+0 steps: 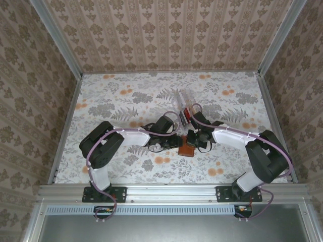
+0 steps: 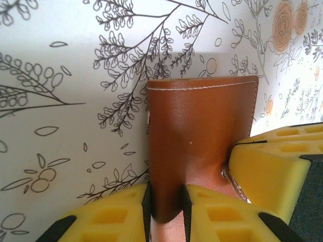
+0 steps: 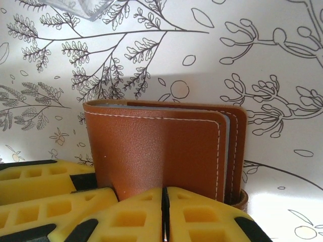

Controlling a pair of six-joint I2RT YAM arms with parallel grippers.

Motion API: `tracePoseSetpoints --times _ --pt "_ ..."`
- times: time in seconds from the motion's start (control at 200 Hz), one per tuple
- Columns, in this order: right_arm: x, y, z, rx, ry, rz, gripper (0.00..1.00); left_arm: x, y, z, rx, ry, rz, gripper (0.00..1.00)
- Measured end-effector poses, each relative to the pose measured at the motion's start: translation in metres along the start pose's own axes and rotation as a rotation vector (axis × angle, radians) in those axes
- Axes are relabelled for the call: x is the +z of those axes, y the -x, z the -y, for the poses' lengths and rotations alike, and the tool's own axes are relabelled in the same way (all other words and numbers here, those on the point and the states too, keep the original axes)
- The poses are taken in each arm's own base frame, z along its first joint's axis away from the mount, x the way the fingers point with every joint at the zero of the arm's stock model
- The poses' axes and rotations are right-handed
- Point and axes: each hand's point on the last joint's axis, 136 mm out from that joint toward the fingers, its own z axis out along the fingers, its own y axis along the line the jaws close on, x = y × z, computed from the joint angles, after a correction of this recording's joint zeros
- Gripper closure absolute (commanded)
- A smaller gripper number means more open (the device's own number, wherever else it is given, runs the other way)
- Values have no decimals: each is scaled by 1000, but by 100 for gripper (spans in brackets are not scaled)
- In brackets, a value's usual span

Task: Put the credit cards into the card holder

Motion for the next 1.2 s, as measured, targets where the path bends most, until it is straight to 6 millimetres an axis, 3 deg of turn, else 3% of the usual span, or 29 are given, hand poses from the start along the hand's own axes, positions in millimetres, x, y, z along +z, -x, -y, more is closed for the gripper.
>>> tracePoseSetpoints --times 0.77,1.2 --pt "8 -1 -8 -194 25 334 100 1 0 -2 -67 -49 10 76" --pt "12 3 -5 -220 26 530 100 0 1 -3 -123 -99 39 77"
